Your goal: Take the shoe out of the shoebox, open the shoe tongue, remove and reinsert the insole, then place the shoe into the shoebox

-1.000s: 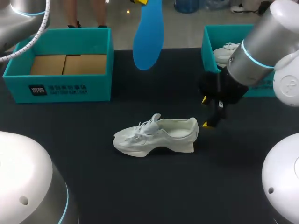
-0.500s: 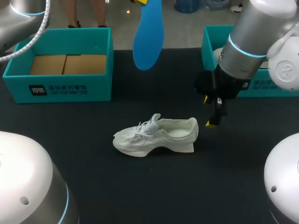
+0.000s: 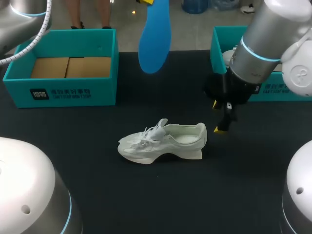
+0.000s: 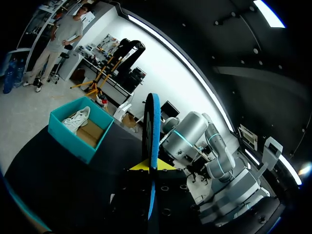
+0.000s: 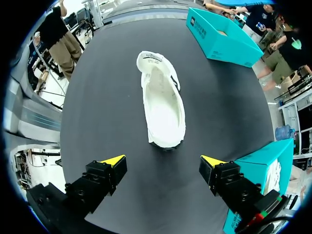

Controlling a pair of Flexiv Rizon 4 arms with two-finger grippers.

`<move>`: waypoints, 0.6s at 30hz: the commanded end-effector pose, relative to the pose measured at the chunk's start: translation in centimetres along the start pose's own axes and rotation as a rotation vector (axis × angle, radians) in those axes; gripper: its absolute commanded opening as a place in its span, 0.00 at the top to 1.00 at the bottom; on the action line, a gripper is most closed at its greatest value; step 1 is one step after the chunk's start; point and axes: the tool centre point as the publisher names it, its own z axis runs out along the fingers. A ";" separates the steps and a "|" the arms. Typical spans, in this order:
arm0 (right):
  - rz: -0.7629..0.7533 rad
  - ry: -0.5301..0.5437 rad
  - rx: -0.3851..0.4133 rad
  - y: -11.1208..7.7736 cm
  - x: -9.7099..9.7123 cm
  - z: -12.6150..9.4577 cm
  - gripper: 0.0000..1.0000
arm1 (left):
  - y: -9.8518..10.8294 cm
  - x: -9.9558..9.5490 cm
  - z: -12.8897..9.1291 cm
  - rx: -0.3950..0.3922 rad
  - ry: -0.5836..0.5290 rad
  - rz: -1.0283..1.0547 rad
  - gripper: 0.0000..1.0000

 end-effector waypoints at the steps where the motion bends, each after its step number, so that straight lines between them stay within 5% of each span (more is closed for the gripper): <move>1: 0.000 -0.003 0.000 -0.1 0.1 -0.1 0.00 | 0.0 -0.4 -0.3 0.001 0.005 -0.016 1.00; 18: 0.000 -0.003 0.000 -0.1 0.1 -0.1 0.00 | -0.1 -0.5 -0.4 0.001 0.001 -0.019 1.00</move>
